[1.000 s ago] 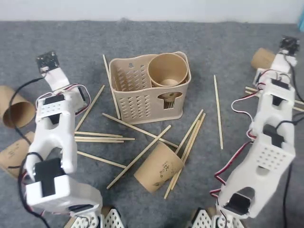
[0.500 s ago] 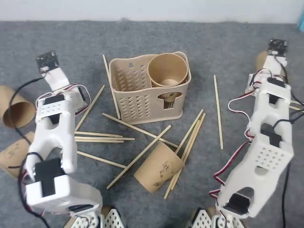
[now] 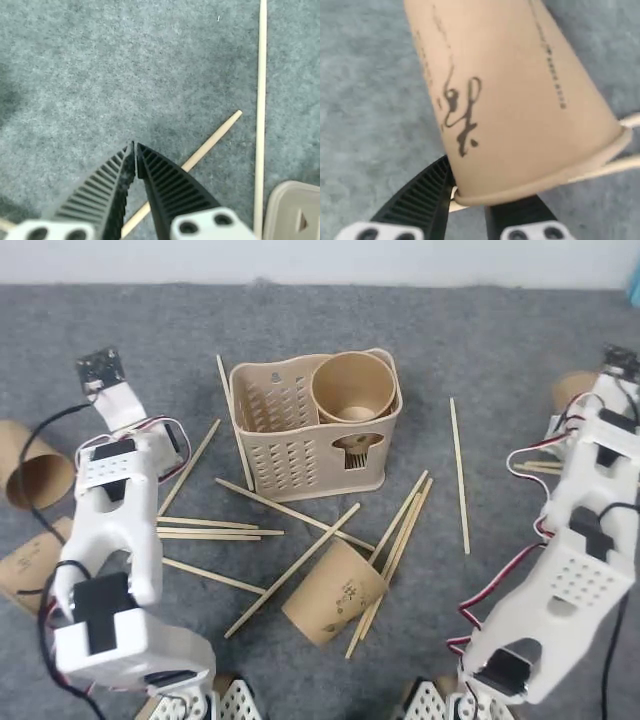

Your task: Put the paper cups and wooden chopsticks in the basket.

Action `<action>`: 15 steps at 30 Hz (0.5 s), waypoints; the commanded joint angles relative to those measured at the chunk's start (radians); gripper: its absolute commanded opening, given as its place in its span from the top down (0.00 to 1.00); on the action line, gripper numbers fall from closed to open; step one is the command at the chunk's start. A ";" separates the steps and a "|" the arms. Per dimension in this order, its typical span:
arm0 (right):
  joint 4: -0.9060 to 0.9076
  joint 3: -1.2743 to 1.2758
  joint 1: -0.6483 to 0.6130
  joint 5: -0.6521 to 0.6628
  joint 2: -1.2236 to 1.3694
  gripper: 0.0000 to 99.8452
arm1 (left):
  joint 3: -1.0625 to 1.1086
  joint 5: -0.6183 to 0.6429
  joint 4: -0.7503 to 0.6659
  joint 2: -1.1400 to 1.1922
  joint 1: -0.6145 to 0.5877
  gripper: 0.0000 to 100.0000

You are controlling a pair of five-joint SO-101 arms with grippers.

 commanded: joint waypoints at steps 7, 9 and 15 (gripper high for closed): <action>-0.142 0.485 0.061 -0.068 -0.403 0.99 | -0.041 -0.014 -0.002 -0.011 0.011 0.99; -0.232 0.672 0.054 -0.061 -0.578 0.99 | -0.041 -0.014 -0.002 -0.011 0.011 0.99; -0.341 1.082 0.007 -0.020 -1.058 0.99 | -0.039 -0.014 0.002 -0.011 0.011 0.99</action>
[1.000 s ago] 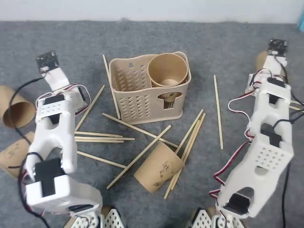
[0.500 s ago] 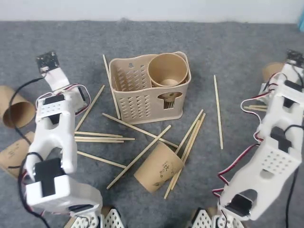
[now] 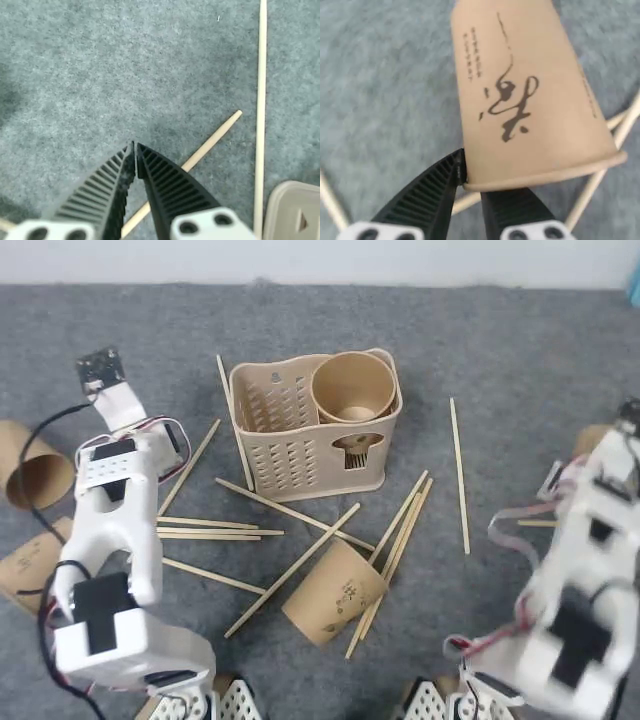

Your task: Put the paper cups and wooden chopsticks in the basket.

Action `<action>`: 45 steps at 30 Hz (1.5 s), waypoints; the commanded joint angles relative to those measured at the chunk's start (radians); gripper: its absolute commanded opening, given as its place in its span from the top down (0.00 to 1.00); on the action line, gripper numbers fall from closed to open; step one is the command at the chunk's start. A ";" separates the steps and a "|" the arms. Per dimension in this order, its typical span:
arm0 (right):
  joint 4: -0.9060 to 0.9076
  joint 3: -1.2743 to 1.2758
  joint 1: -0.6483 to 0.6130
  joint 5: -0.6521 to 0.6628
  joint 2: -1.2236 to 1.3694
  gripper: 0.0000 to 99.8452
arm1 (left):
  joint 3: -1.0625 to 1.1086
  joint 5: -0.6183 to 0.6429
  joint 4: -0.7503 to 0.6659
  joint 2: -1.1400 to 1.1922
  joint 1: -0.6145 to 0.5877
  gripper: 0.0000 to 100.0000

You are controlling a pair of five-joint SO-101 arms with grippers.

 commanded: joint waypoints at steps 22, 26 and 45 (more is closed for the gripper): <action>0.526 -0.310 -0.176 0.183 -0.549 0.99 | -0.039 -0.014 0.003 -0.011 0.009 0.99; 0.664 -0.489 -0.303 0.226 -0.547 0.99 | -0.039 -0.014 0.003 -0.011 0.009 0.99; 0.714 -1.000 -0.905 0.342 -0.390 0.99 | -0.039 -0.014 0.003 -0.011 0.009 0.99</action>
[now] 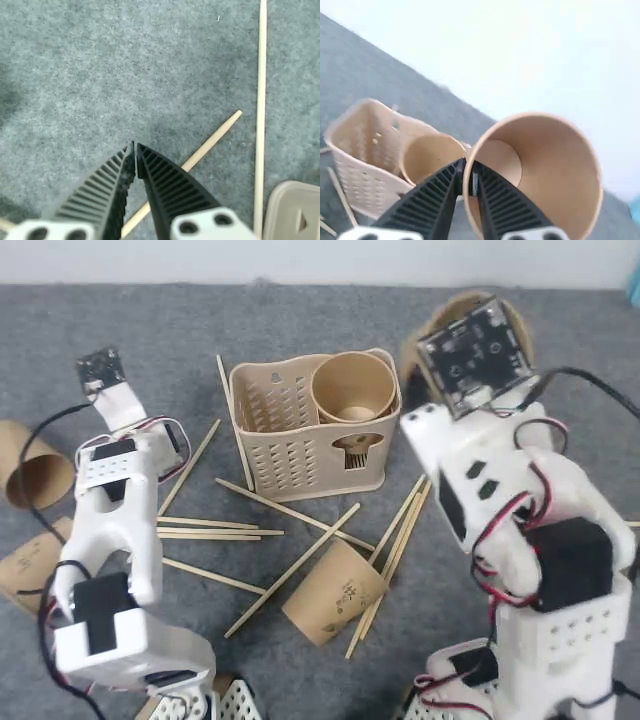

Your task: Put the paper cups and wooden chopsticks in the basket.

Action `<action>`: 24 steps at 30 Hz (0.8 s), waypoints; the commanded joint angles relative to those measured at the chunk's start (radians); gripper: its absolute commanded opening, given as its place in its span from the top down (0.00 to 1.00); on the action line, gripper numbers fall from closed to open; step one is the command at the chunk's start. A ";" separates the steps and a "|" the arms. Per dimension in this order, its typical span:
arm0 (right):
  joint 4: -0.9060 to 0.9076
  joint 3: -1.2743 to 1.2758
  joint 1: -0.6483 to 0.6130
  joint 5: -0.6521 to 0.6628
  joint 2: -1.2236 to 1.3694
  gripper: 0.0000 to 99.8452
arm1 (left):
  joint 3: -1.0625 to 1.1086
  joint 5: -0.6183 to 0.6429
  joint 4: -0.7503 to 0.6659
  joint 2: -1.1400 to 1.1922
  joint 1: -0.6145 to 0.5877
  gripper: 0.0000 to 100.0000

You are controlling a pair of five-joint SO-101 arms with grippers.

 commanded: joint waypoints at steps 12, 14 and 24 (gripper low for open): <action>0.039 -0.304 -0.196 0.081 0.394 0.99 | -0.041 -0.058 0.000 -0.011 0.009 0.99; 0.051 -0.302 -0.179 0.107 0.426 0.99 | -0.041 -0.058 0.000 -0.011 0.009 0.99; 0.071 -0.276 -0.150 0.186 0.478 0.99 | -0.041 -0.061 0.000 -0.011 0.009 0.99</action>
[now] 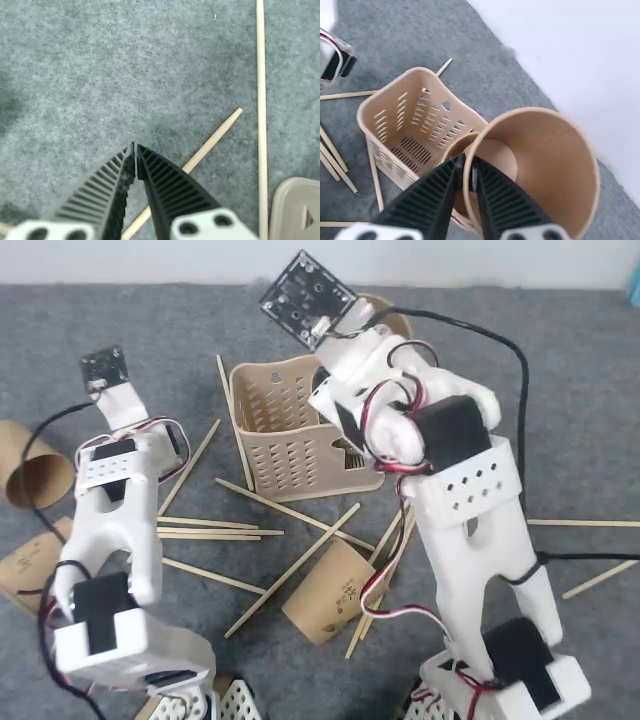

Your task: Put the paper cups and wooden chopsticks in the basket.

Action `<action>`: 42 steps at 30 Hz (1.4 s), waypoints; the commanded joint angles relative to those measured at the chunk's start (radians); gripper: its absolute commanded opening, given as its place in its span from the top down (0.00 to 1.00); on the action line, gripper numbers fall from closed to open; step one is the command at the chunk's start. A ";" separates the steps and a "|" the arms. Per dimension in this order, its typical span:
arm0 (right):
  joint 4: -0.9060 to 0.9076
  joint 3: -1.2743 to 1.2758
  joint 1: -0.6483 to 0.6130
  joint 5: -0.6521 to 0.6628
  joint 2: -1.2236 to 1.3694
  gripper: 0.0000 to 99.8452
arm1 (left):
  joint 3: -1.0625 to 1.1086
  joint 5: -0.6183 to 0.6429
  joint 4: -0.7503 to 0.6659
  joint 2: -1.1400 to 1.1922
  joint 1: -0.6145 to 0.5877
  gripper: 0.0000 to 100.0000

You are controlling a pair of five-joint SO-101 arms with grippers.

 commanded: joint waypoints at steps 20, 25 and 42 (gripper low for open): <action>0.430 -0.091 0.107 -0.212 -0.137 0.78 | -0.039 -0.011 0.000 -0.011 0.005 0.99; 0.386 0.183 0.381 -0.305 -0.176 0.87 | -0.039 -0.009 0.002 -0.015 0.003 0.99; -0.133 1.439 0.564 -0.041 -0.627 0.99 | -0.130 0.083 0.204 -0.143 -0.115 0.99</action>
